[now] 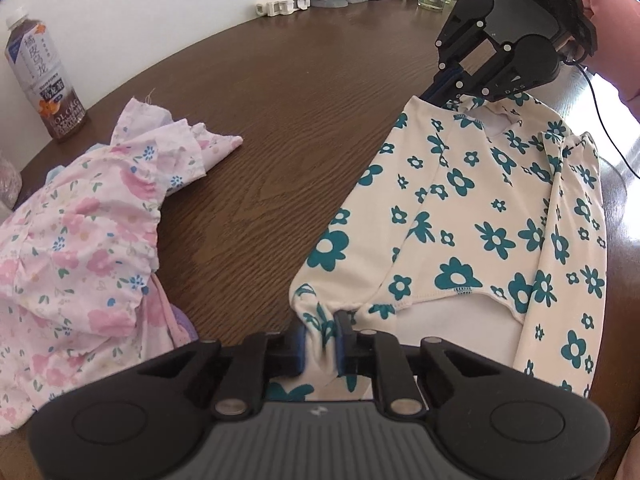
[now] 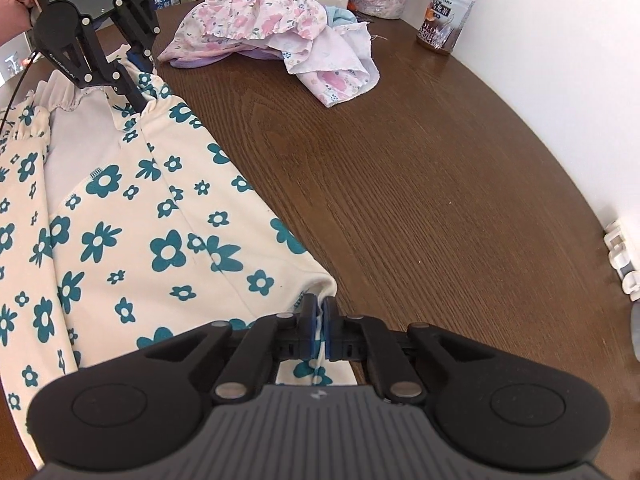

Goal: Fold clothes
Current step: 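Hold the shirt with both grippers and fold it lengthwise along its body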

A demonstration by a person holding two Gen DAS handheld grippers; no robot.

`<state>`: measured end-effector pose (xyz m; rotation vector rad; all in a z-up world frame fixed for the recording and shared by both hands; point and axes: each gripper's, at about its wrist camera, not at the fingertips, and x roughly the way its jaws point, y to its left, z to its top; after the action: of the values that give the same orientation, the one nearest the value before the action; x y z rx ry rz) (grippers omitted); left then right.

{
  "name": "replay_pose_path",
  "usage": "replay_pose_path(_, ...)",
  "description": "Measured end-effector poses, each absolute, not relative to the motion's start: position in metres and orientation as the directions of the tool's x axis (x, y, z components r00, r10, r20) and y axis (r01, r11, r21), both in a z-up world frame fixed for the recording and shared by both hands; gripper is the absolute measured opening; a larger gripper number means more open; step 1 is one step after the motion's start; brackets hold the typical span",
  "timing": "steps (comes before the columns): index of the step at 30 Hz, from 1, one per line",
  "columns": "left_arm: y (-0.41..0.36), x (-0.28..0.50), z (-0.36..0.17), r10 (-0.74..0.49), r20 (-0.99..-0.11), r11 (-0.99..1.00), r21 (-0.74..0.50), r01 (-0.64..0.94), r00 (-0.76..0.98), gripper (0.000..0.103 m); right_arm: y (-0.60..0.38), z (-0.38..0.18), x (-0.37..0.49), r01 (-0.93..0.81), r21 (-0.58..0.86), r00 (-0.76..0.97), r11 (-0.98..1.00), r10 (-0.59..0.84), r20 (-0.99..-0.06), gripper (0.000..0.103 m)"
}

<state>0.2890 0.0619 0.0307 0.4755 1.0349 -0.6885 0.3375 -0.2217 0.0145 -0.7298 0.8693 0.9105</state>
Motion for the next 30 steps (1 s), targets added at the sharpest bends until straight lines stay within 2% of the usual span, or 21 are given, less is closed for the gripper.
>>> replay_pose_path(8, 0.049, 0.256, 0.041, -0.224, -0.831, 0.682, 0.238, 0.691, 0.508, 0.009, -0.221, 0.015, 0.294, -0.822, -0.383, 0.525, 0.421, 0.303, -0.795, 0.002)
replay_pose_path(14, 0.035, 0.216, 0.049, -0.173, -0.738, 0.623, 0.431, 0.653, 0.653, 0.009, -0.222, 0.027, 0.256, -0.748, -0.498, 0.644, 0.438, 0.300, -0.704, 0.002)
replay_pose_path(21, 0.013, 0.148, 0.032, -0.119, -0.548, 0.463, 0.708, 0.534, 0.828, 0.009, -0.234, 0.026, 0.196, -0.640, -0.631, 0.766, 0.439, 0.302, -0.567, 0.002)
replay_pose_path(25, 0.004, 0.112, 0.012, -0.113, -0.431, 0.378, 0.815, 0.440, 0.895, 0.009, -0.240, 0.013, 0.157, -0.549, -0.720, 0.835, 0.424, 0.291, -0.466, 0.002)
replay_pose_path(30, 0.002, 0.080, -0.010, -0.123, -0.404, 0.320, 0.849, 0.422, 0.906, 0.009, -0.244, -0.016, 0.111, -0.392, -0.848, 0.915, 0.357, 0.249, -0.317, 0.002)
